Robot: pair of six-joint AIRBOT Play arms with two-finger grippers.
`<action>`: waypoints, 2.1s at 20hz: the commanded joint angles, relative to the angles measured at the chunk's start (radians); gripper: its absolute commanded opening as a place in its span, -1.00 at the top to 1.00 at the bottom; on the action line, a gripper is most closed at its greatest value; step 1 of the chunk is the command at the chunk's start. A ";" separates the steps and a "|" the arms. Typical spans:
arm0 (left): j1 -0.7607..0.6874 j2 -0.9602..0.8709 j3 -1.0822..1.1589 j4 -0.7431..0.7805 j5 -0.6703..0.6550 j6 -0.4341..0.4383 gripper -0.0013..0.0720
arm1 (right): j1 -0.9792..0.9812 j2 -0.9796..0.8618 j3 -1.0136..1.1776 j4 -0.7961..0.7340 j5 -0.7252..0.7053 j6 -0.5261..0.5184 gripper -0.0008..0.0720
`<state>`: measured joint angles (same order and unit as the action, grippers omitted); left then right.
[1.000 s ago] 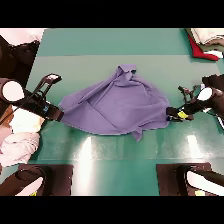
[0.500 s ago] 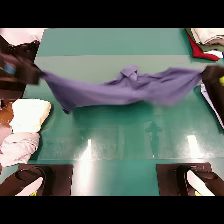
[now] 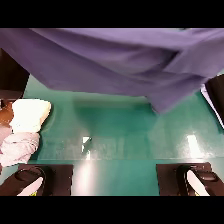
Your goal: Fold the shirts.
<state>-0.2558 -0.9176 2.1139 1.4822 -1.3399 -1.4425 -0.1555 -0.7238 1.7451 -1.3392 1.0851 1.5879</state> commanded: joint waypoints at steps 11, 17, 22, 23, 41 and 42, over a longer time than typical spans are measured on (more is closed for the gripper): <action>0.001 0.100 -0.169 0.071 0.039 -0.007 0.90 | -0.087 -0.295 0.377 -0.124 0.357 0.109 0.93; 0.001 -0.052 -0.599 0.218 0.045 -0.027 0.90 | -0.114 -0.591 0.175 -0.013 0.464 0.122 0.94; 0.079 -0.227 -0.801 0.213 0.258 -0.092 0.90 | -0.039 -0.792 0.090 -0.026 0.291 0.093 0.94; 0.098 -0.256 -0.808 0.212 0.303 -0.106 0.90 | -0.022 -0.815 0.071 -0.025 0.234 0.087 0.94; 0.126 -0.478 -0.921 0.186 0.332 -0.076 0.90 | 0.104 -1.019 -0.002 -0.179 0.137 -0.030 0.93; 0.126 -0.481 -0.930 0.182 0.336 -0.077 0.90 | 0.105 -1.031 -0.002 -0.171 0.147 -0.029 0.93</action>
<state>-0.1314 -1.3880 1.2213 1.6802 -0.9882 -1.5211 -0.0517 -1.7287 1.7439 -1.5009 1.1999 1.5608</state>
